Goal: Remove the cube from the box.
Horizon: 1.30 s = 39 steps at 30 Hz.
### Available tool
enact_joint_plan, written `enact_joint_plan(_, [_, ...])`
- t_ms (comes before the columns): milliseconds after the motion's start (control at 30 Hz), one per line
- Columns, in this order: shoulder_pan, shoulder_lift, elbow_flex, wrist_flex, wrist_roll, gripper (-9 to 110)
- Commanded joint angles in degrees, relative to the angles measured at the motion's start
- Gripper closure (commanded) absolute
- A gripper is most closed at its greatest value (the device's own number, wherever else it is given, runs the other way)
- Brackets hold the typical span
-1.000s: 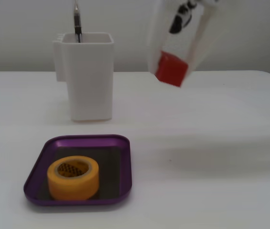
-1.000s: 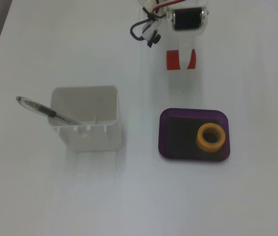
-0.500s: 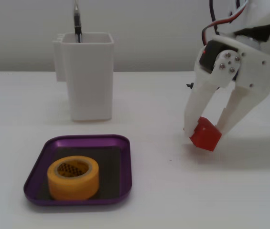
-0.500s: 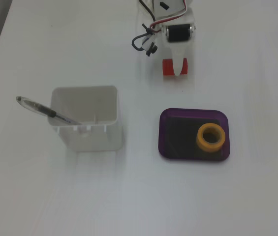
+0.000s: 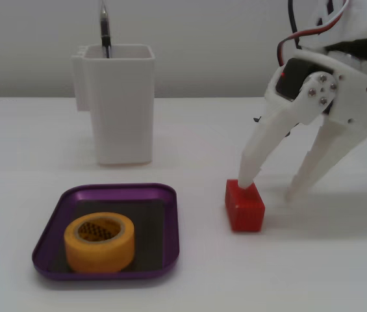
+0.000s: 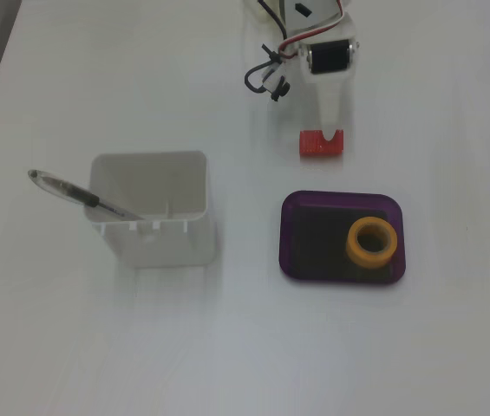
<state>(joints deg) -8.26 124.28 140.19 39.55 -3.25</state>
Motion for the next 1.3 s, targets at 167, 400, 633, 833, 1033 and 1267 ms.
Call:
enact_joint_plan(167, [0.09, 10.28, -5.01, 8.88, -0.18, 83])
enact_joint_plan(400, [0.18, 36.30, -3.78, 14.50, -2.02, 83])
enact_joint_plan(633, [4.22, 65.30, 18.11, 15.12, -7.12, 83])
enact_joint_plan(833, [5.98, 73.21, 32.26, 15.91, -7.73, 83])
enact_joint_plan(1033, [6.33, 71.28, 33.13, 15.82, -7.73, 87])
enact_joint_plan(1267, [6.59, 71.19, 38.06, 16.00, -7.73, 102])
